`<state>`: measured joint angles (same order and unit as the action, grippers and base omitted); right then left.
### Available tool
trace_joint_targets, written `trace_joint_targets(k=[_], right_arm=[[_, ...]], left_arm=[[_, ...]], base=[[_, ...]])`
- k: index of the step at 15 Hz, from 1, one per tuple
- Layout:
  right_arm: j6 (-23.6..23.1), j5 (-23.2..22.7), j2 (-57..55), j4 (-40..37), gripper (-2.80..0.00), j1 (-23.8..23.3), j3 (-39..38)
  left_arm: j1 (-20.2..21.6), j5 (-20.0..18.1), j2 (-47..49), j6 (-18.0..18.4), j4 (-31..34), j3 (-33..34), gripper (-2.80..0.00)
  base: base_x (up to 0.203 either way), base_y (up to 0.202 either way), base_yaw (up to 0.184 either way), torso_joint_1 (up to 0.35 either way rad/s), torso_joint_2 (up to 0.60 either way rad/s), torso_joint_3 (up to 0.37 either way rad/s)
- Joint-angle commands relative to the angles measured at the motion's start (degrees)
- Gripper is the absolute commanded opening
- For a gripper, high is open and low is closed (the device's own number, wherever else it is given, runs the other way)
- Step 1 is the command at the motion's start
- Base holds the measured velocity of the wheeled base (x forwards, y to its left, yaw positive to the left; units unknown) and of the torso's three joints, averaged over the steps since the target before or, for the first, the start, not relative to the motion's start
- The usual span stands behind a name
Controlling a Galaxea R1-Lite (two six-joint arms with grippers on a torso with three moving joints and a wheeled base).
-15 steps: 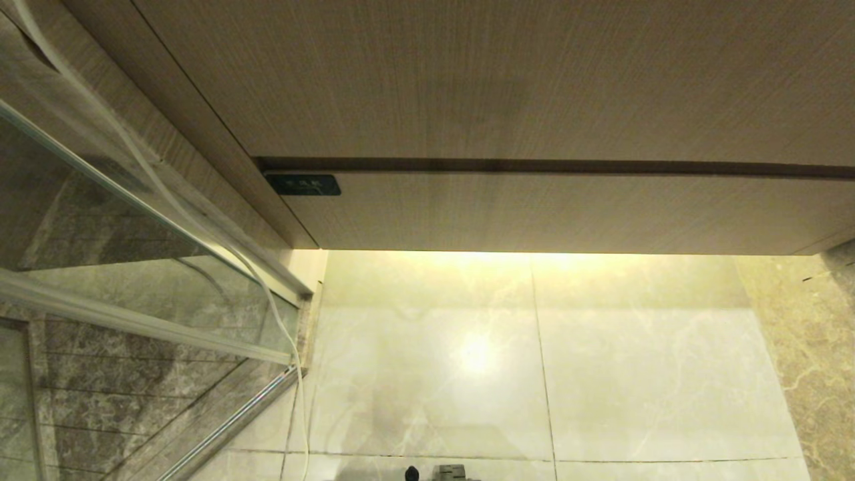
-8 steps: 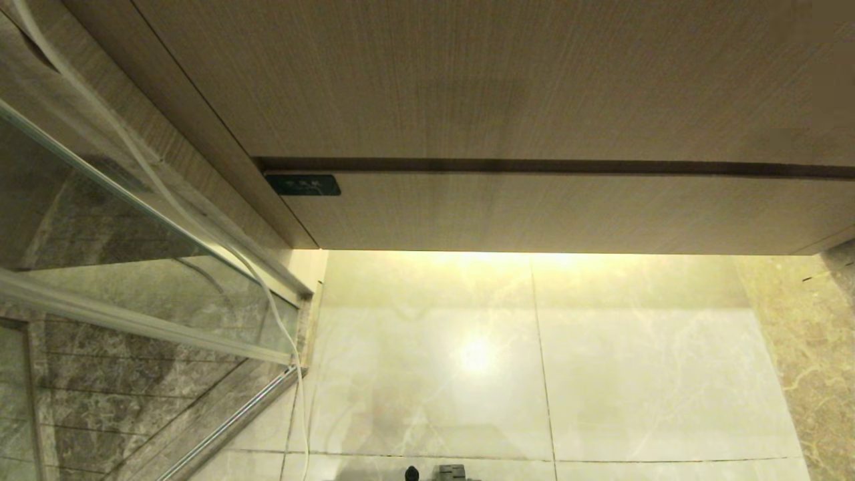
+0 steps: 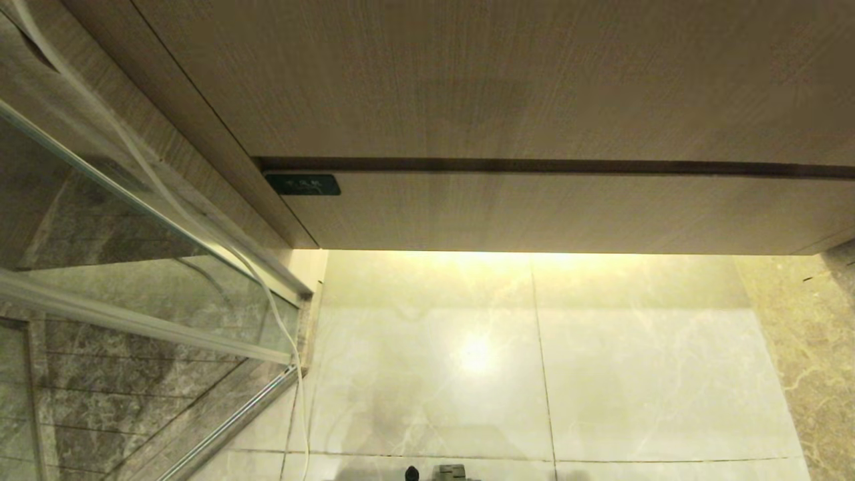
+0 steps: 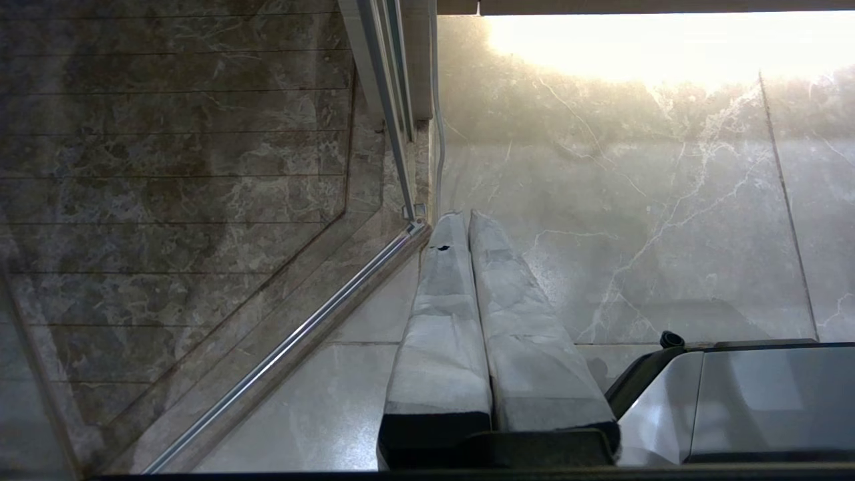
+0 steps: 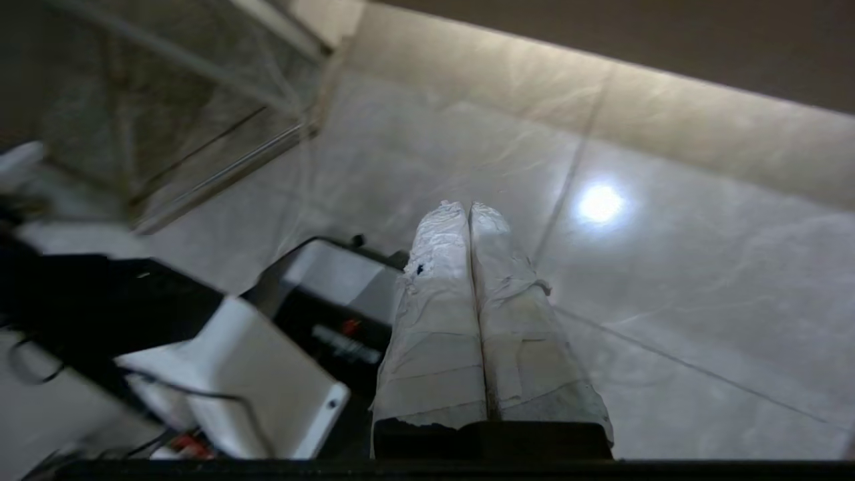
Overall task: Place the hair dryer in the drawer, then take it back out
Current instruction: Pull open the drawer
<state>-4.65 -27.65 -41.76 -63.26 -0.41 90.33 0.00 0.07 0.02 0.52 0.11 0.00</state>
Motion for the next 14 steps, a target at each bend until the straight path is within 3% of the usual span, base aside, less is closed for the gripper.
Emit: trace_joint_targets(k=[1, 5, 14], right_arm=[[0.0, -4.5, -6.0, -5.8, -2.8, 0.0, 5.1], [-0.7, -6.5, -10.4, -15.9, -2.8, 0.3, 11.6], [-19.7, -6.1, -13.4, -24.4, -2.8, 2.9, 9.8]], left_arm=[[0.0, 0.0, 0.0, 0.0, 0.0, 0.0, -2.8], [0.0, 0.0, 0.0, 0.0, 0.0, 0.0, -2.8], [0.0, 0.0, 0.0, 0.0, 0.0, 0.0, -2.8]], base=[[0.0, 0.0, 0.0, 0.0, 0.0, 0.0], [0.0, 0.0, 0.0, 0.0, 0.0, 0.0], [0.0, 0.0, 0.0, 0.0, 0.0, 0.0]])
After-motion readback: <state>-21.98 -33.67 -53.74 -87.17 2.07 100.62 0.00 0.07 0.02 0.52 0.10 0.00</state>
